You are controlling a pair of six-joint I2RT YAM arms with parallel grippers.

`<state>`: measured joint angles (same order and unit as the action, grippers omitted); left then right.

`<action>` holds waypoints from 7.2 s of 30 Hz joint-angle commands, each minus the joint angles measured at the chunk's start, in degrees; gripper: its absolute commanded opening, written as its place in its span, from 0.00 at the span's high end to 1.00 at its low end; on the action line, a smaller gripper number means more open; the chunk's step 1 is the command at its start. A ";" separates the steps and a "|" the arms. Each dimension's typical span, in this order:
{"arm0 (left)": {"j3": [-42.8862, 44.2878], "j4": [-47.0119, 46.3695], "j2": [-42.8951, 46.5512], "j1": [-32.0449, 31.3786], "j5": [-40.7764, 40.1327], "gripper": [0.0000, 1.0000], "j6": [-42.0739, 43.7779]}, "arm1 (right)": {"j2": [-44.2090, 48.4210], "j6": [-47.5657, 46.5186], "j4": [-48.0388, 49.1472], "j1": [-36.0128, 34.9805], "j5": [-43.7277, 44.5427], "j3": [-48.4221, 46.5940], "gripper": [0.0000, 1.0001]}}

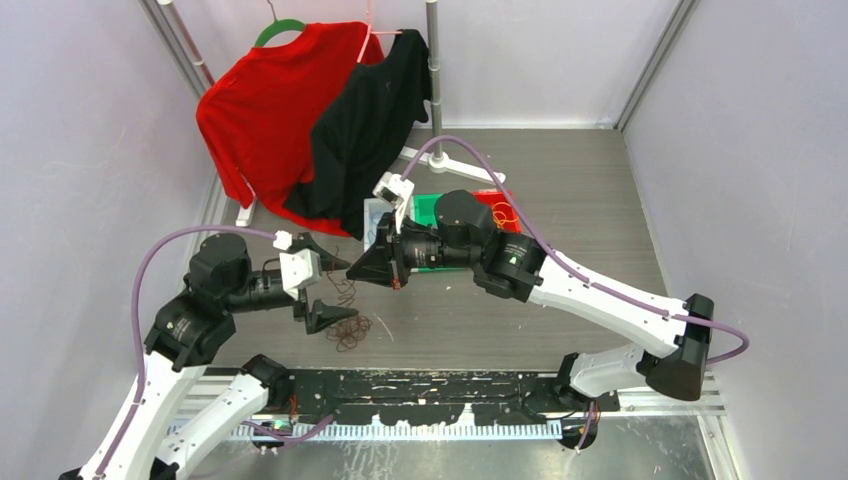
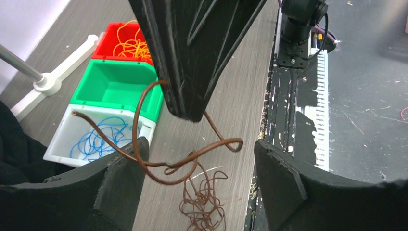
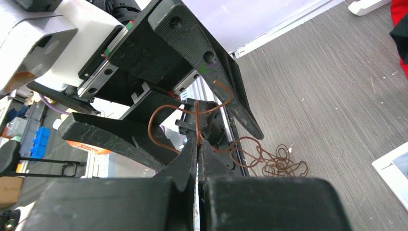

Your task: Untangle the cables

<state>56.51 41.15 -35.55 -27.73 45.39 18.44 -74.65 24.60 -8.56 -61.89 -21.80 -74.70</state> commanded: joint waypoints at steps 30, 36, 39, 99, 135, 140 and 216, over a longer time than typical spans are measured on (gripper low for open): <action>15.24 -2.69 -4.27 0.30 2.03 1.00 -2.77 | 12.49 -5.63 18.88 -0.34 2.14 16.80 0.19; 18.76 -3.93 -6.46 0.30 3.36 1.00 -6.95 | 3.33 -10.48 21.37 -1.81 2.33 10.98 0.17; 20.26 -3.92 -7.16 0.30 3.64 1.00 -8.06 | -0.25 -12.63 23.64 -3.46 3.19 9.13 0.17; 41.69 -9.05 -13.68 0.26 -0.01 1.00 -5.22 | 11.60 -10.17 29.43 -4.61 14.08 23.65 0.00; 24.21 -9.43 -5.40 0.29 -0.75 1.00 -8.65 | 2.58 -9.45 39.99 -4.56 8.53 12.83 0.99; 21.95 -9.48 -4.37 0.26 -0.94 1.00 -8.60 | 4.76 -9.16 39.85 -4.04 8.66 14.75 0.99; 26.37 -13.57 -7.08 0.30 -1.43 1.00 -8.77 | -3.35 -7.55 38.30 -4.73 1.64 7.13 0.38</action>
<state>82.72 30.94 -42.72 -27.68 44.56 10.68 -76.88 14.79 21.65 -66.30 -21.52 -65.06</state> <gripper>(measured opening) 0.010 0.644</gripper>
